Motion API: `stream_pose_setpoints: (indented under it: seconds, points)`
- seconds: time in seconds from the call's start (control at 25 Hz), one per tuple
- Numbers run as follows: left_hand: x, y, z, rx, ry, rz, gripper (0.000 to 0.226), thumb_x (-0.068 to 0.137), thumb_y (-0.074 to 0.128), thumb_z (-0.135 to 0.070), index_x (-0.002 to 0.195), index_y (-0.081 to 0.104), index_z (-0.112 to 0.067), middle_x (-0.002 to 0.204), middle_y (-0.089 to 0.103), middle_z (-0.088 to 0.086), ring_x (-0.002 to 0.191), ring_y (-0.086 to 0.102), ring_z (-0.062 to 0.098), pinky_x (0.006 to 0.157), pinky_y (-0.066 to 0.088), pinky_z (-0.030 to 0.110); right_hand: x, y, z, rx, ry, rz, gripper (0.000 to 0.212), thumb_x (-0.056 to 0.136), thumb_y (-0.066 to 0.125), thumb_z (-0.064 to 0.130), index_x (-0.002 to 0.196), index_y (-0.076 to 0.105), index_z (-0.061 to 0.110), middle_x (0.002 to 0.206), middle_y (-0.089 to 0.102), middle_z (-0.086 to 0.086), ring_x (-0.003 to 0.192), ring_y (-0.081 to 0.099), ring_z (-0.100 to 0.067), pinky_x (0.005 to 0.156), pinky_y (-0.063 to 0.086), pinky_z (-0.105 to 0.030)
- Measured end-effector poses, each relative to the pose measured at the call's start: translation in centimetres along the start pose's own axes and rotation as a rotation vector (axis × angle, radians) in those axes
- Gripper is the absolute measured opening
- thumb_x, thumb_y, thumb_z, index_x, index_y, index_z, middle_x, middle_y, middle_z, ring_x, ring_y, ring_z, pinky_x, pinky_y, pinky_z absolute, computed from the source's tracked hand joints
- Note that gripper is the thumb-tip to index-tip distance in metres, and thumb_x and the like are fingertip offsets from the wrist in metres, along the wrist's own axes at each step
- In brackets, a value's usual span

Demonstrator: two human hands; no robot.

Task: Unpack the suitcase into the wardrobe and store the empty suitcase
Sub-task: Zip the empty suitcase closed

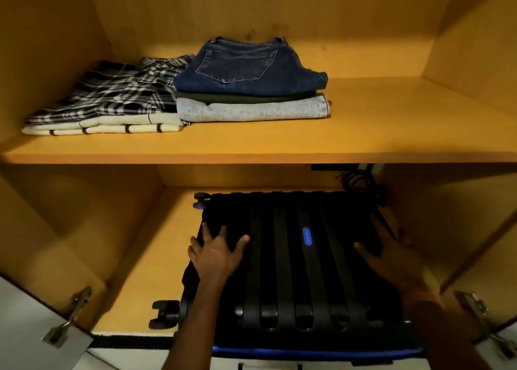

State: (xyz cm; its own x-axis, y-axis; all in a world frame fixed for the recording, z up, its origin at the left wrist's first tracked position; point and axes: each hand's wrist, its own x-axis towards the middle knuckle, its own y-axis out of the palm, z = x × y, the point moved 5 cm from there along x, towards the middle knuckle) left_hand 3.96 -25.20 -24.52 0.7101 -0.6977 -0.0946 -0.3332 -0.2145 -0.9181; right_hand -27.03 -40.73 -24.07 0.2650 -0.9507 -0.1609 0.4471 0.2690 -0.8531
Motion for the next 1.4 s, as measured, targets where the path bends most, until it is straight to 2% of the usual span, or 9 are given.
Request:
stream_pose_setpoints:
  seconds: [0.08, 0.12, 0.2, 0.52, 0.72, 1.0, 1.24, 1.4]
  points:
    - [-3.2, 1.9, -2.0, 0.151, 0.154, 0.046, 0.077, 0.079, 0.021, -0.082, 0.146, 0.022, -0.043, 0.161, -0.005, 0.003, 0.146, -0.009, 0.037, 0.113, -0.004, 0.057, -2.8, 4.0, 1.8, -0.318, -0.063, -0.053, 0.070, 0.078, 0.023, 0.084, 0.138, -0.005, 0.064, 0.160, -0.005, -0.001, 0.144, 0.001, -0.042, 0.107, 0.010, -0.069]
    - [-4.6, 2.6, -2.8, 0.195, 0.202, 0.036, 0.077, 0.078, 0.015, -0.083, 0.147, 0.016, -0.046, 0.160, -0.009, 0.001, 0.145, -0.015, 0.036, 0.112, -0.009, 0.058, -3.5, 4.9, 2.8, -0.335, -0.100, -0.092, 0.065, 0.079, 0.016, 0.083, 0.136, -0.009, 0.066, 0.160, -0.007, 0.003, 0.144, -0.006, -0.041, 0.107, 0.006, -0.070]
    - [-5.3, 3.6, -3.6, 0.224, 0.222, 0.012, 0.075, 0.079, 0.010, -0.082, 0.146, 0.010, -0.049, 0.160, -0.012, 0.001, 0.143, -0.020, 0.037, 0.112, -0.012, 0.059, -4.0, 5.2, 3.9, -0.366, -0.061, -0.069, 0.064, 0.078, 0.015, 0.083, 0.136, -0.007, 0.067, 0.160, -0.006, 0.008, 0.144, -0.012, -0.039, 0.107, 0.002, -0.072]
    - [2.0, 3.7, -5.9, 0.243, 0.193, 0.066, 0.075, 0.080, 0.009, -0.082, 0.147, 0.007, -0.048, 0.160, -0.012, 0.003, 0.142, -0.020, 0.041, 0.111, -0.009, 0.063, 3.2, 5.7, 5.6, -0.302, -0.033, -0.092, 0.065, 0.076, 0.022, 0.085, 0.136, 0.008, 0.066, 0.160, 0.001, 0.009, 0.145, -0.011, -0.038, 0.105, -0.002, -0.074]
    - [7.0, 3.3, -7.3, 0.234, 0.190, 0.124, 0.076, 0.079, 0.011, -0.084, 0.146, 0.008, -0.050, 0.160, -0.012, 0.000, 0.143, -0.020, 0.038, 0.112, -0.011, 0.061, 7.4, 5.5, 6.9, -0.293, -0.022, -0.085, 0.066, 0.077, 0.022, 0.084, 0.139, 0.009, 0.063, 0.161, -0.002, 0.007, 0.143, -0.013, -0.041, 0.103, -0.003, -0.076]
    - [11.0, 4.2, -9.6, 0.235, 0.152, 0.105, 0.076, 0.078, 0.010, -0.084, 0.146, 0.010, -0.049, 0.160, -0.010, 0.000, 0.143, -0.019, 0.038, 0.112, -0.009, 0.061, 13.3, 4.7, 7.5, -0.291, -0.082, -0.075, 0.066, 0.078, 0.022, 0.083, 0.140, 0.010, 0.062, 0.160, 0.003, 0.007, 0.144, -0.010, -0.041, 0.103, -0.007, -0.075]
    - [13.5, 4.5, -10.5, 0.251, 0.145, 0.091, 0.077, 0.079, 0.010, -0.084, 0.146, 0.012, -0.048, 0.161, 0.007, 0.002, 0.145, -0.009, 0.037, 0.113, -0.007, 0.059, 15.8, 4.6, 8.2, -0.274, -0.139, -0.091, 0.064, 0.081, 0.023, 0.081, 0.139, 0.004, 0.063, 0.161, 0.004, 0.003, 0.143, -0.004, -0.045, 0.100, -0.006, -0.077]
    - [14.2, 4.5, -10.7, 0.248, 0.126, 0.058, 0.086, 0.079, 0.012, -0.083, 0.148, 0.026, -0.034, 0.157, 0.024, 0.005, 0.146, 0.007, 0.034, 0.115, -0.004, 0.058, 16.3, 4.8, 8.6, -0.302, -0.154, -0.108, 0.067, 0.082, 0.027, 0.079, 0.143, 0.021, 0.052, 0.160, 0.011, 0.000, 0.143, 0.004, -0.045, 0.102, -0.001, -0.077]
